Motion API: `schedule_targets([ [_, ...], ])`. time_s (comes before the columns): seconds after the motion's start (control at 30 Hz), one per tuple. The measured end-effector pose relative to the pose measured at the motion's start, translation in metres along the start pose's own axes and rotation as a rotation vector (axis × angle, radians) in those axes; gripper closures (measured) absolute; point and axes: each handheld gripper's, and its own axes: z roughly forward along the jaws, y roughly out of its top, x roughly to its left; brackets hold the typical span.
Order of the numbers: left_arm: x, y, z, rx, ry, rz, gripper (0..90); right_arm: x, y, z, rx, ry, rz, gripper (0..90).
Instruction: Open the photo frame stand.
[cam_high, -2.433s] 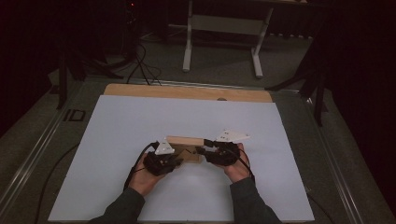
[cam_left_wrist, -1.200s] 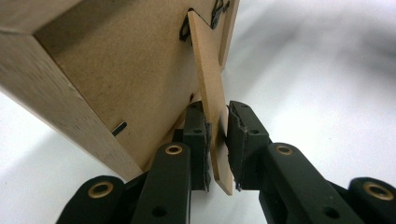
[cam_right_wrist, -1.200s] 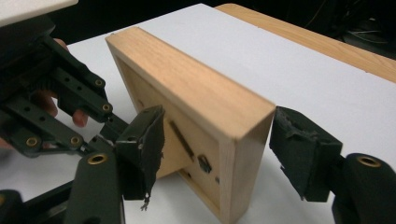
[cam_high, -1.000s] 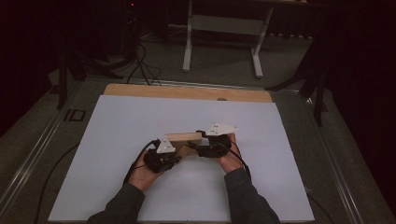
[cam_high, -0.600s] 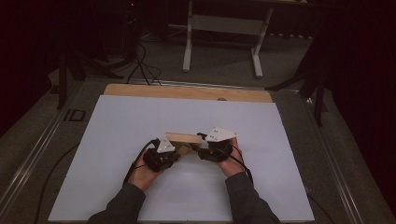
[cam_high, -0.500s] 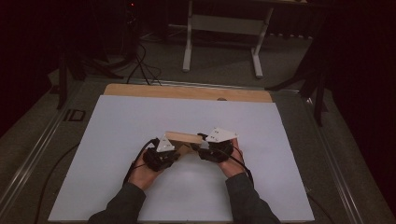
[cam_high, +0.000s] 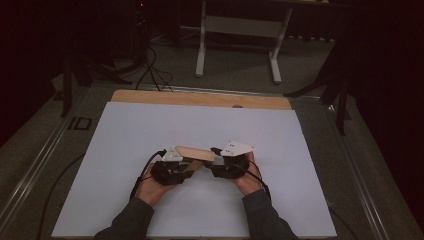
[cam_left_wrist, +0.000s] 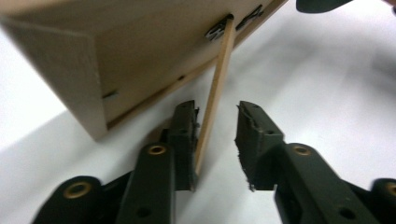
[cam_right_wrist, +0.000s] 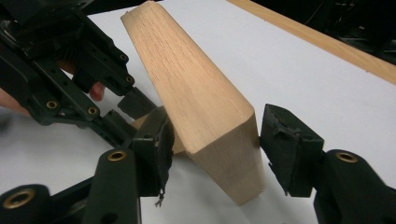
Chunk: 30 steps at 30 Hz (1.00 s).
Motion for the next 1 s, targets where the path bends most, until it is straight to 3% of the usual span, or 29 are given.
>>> schedule_targets([
  [0.17,0.002,-0.004,-0.002,-0.008,-0.036,-0.048,62.3,0.002,-0.001,0.0,0.01,0.008,0.01,42.1],
  [0.27,0.004,-0.007,-0.005,-0.006,-0.04,-0.056,60.4,0.002,-0.002,-0.001,0.012,0.008,0.017,41.8],
  [0.37,0.004,-0.01,-0.008,-0.009,-0.013,-0.057,58.1,0.001,-0.002,-0.002,0.01,0.009,0.024,41.6],
  [0.8,0.007,-0.015,-0.03,-0.074,0.027,-0.077,57.6,0.002,-0.004,-0.009,0.006,-0.015,0.034,37.6],
  [1.0,0.005,-0.015,-0.039,-0.105,0.072,-0.05,57.6,0.004,-0.005,-0.01,0.019,-0.028,0.021,37.3],
])
